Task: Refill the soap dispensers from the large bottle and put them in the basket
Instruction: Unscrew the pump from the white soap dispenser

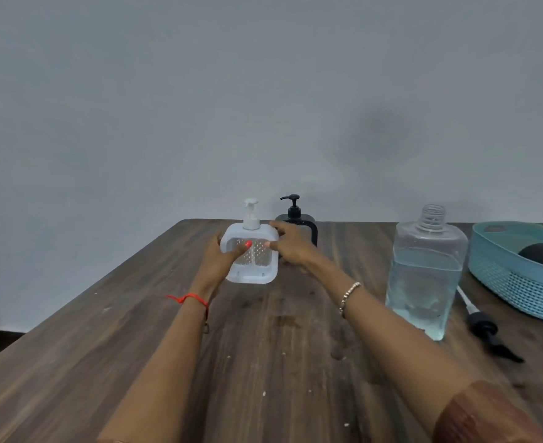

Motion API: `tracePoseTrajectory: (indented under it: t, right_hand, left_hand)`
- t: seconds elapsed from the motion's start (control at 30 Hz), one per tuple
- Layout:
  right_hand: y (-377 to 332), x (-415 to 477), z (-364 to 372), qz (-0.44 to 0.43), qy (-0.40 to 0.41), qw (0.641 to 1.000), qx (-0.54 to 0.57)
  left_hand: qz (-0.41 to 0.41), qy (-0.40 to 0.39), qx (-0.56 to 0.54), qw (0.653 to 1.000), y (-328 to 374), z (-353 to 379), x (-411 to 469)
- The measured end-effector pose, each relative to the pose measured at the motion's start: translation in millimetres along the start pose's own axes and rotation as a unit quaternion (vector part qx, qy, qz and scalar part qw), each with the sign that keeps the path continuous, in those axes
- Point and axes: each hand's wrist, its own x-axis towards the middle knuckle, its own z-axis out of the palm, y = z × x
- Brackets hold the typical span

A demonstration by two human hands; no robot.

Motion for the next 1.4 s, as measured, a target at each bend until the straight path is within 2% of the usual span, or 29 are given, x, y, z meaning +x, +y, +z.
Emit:
tracePoseTrajectory:
  t: [0.07,0.17,0.23,0.33,0.5,0.6,0.8,0.93,1.0,1.1,1.17,1.3,1.4]
  right_hand:
    - [-4,-8,-20,0.008,-0.007,0.999,0.034]
    - [-10,-23,-47,0.011,0.004,0.999,0.036]
    - [-14,-32,-58,-0.025,0.035,0.999,0.018]
    - [-17,-41,-65,-0.075,0.116,0.990,-0.018]
    - [-20,-49,-72,-0.067,0.178,0.980,-0.063]
    - [-24,-55,-76,-0.066,0.160,0.982,-0.071]
    - [-29,-67,-84,-0.119,0.123,0.984,-0.055]
    - [-33,-76,-85,-0.194,0.043,0.980,-0.023]
    - [-36,-77,-88,-0.172,-0.002,0.985,0.009]
    - [-37,-74,-90,-0.131,-0.036,0.991,0.011]
    - [-36,-71,-84,-0.119,0.010,0.993,-0.007]
    - [-34,-71,-68,-0.108,0.167,0.980,-0.019]
    - [-38,-71,-67,-0.109,0.173,0.979,-0.013]
  left_hand:
    - [-0.001,-0.050,-0.036,0.998,7,10,-4]
    - [-0.031,-0.037,-0.062,0.997,16,30,-8]
    - [-0.033,-0.027,-0.083,0.996,21,45,-10]
    - [-0.028,-0.055,-0.101,0.993,31,61,-17]
    - [-0.004,-0.092,-0.087,0.992,41,70,-24]
    - [-0.005,-0.109,-0.092,0.990,45,67,-30]
    - [-0.005,-0.147,-0.084,0.986,48,58,-40]
    - [-0.013,-0.189,-0.116,0.975,50,43,-43]
    - [-0.014,-0.194,-0.126,0.973,51,39,-43]
    - [-0.013,-0.151,-0.107,0.983,55,40,-43]
    - [-0.014,-0.111,-0.104,0.988,58,42,-43]
    - [0.004,-0.082,-0.080,0.993,64,44,-41]
    - [0.010,-0.080,-0.067,0.994,66,44,-42]
